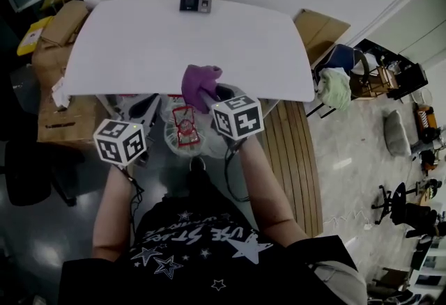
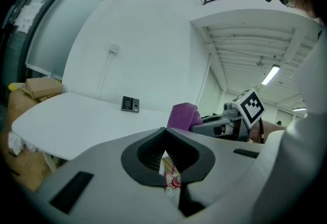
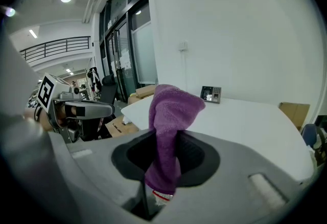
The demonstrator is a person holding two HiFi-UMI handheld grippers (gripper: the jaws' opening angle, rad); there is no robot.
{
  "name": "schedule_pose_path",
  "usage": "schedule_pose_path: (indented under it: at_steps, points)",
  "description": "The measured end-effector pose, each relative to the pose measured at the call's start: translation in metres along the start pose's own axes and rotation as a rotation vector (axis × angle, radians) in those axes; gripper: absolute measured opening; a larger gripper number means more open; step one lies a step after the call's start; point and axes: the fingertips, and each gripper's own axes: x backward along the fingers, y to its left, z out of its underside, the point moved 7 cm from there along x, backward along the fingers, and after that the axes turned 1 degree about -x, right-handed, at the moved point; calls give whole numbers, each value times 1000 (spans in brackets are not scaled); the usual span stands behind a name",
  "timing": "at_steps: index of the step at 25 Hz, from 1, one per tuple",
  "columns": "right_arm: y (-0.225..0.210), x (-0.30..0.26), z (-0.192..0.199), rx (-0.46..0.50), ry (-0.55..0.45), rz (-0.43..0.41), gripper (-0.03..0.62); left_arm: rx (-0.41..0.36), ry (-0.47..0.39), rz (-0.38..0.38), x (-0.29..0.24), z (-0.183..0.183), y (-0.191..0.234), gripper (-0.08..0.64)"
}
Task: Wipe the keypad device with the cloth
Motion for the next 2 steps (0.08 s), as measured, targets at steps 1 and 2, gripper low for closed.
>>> schedule_pose_path:
  at_steps: [1,2]
  points:
    - [5,4,4,0,0,3,94,-3,1,4,6,3,-3,8]
    - [10,8,7,0,1,7,94,-6,2,8,11,6,-5,8]
